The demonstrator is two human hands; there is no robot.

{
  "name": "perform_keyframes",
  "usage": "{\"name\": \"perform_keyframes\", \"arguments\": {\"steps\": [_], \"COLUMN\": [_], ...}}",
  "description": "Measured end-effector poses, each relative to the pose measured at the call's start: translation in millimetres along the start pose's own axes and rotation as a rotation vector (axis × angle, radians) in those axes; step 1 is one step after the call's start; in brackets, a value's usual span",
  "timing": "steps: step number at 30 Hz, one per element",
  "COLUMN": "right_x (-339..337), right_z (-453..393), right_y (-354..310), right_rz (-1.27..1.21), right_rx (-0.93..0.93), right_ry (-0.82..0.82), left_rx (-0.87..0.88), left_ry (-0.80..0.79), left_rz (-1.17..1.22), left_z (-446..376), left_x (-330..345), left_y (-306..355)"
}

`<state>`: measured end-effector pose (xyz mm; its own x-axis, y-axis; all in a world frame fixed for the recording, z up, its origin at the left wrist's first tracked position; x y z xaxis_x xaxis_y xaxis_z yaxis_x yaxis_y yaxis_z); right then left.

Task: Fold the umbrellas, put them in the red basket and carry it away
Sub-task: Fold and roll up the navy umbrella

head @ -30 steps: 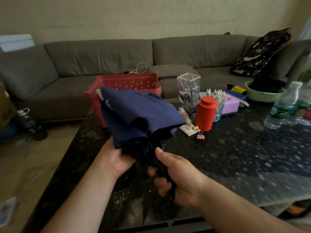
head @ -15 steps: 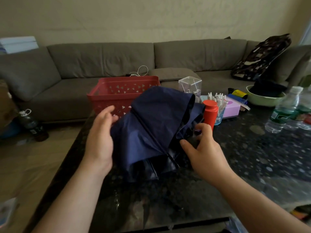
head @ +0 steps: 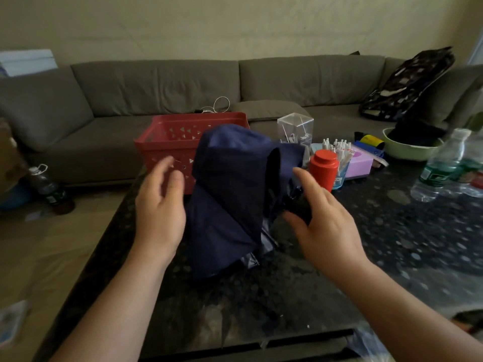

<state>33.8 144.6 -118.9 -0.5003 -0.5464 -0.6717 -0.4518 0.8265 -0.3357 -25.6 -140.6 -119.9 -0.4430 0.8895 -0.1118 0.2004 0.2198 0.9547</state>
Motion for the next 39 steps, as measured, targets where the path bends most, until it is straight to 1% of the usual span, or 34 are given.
{"name": "perform_keyframes", "arguments": {"steps": [2, 4, 5, 6, 7, 8, 10, 11, 13, 16, 19, 22, 24, 26, 28, 29, 30, 33, 34, 36, 39], "right_x": [1.0, 3.7, 6.1, 9.4, 12.8, 15.6, 18.6, 18.4, 15.6, 12.0, 10.5, 16.6, 20.6, 22.3, 21.6, 20.6, 19.6, 16.3, 16.3, 17.2, 16.7], "right_z": [1.0, 3.3, 4.9, 6.7, 8.1, 9.3, 9.5, 8.6, 7.1, 6.0, 3.4, 2.1, 2.2, 2.0, 0.7, -0.1, -0.5, -2.2, -2.3, -2.5, -2.2], "right_y": [-3.7, -5.3, -6.0, -6.3, -6.7, -6.6, -5.9, -4.3, 0.2, 0.2, 0.1, 11.5, 20.2, 26.5, 31.5, 34.2, 36.4, 45.5, 49.7, 55.6, 60.9], "right_rz": [0.105, 0.163, 0.180, 0.187, 0.185, 0.178, 0.167, 0.159, 0.109, 0.050, -0.056, -0.293, -0.513, -0.680, -0.800, -0.852, -0.899, -0.990, -1.010, -1.044, -1.067], "right_rx": [-0.114, -0.143, -0.131, -0.114, -0.099, -0.087, -0.069, -0.055, 0.001, 0.059, 0.160, 0.338, 0.431, 0.473, 0.508, 0.528, 0.547, 0.606, 0.627, 0.655, 0.672], "right_ry": [0.030, 0.034, 0.019, -0.002, -0.018, -0.027, -0.023, -0.010, 0.019, 0.036, 0.023, -0.006, 0.027, 0.066, 0.097, 0.113, 0.131, 0.164, 0.174, 0.184, 0.173], "left_rx": [0.178, 0.404, 0.515, 0.579, 0.575, 0.512, 0.312, 0.220, 0.089, -0.067, -0.190, -0.238, -0.228, -0.198, -0.168, -0.179, -0.215, -0.377, -0.395, -0.378, -0.381], "left_ry": [0.132, 0.203, 0.189, 0.157, 0.109, 0.042, -0.077, -0.100, -0.113, -0.132, -0.193, -0.204, -0.181, -0.131, -0.059, -0.053, -0.076, -0.261, -0.320, -0.409, -0.500], "left_rz": [0.115, 0.065, -0.012, -0.091, -0.145, -0.156, -0.097, -0.064, 0.005, 0.090, 0.119, 0.169, 0.152, 0.081, -0.022, -0.049, -0.039, 0.102, 0.137, 0.182, 0.220], "left_z": [10.7, 22.6, 28.3, 33.0, 35.4, 35.8, 35.3, 34.4, 31.2, 27.1, 27.7, 27.1, 24.8, 22.7, 16.6, 14.3, 13.3, 17.6, 20.6, 27.0, 34.2], "left_x": [-11.3, -21.2, -22.4, -20.4, -16.9, -11.9, -3.6, -2.1, -2.2, -2.4, 1.3, 3.6, 3.2, 0.1, -4.6, -6.2, -6.6, 0.9, 4.2, 9.0, 16.0], "left_y": [23.5, 46.6, 56.0, 62.6, 65.5, 64.4, 54.2, 47.8, 36.6, 29.4, 24.0, 20.9, 17.8, 15.6, 12.2, 10.7, 10.0, 8.4, 9.2, 13.3, 17.4]}}
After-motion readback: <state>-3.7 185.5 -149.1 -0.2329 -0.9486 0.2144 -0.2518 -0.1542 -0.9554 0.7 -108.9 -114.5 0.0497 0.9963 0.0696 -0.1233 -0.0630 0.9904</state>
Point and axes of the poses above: each hand's wrist, its own z-axis away from the middle knuckle, its own x-axis out of the palm, y = z × x, the point moved 4 cm from there along -z, towards the middle knuckle, and after that the axes turned 11 degrees about -x, right-handed, at the moved point
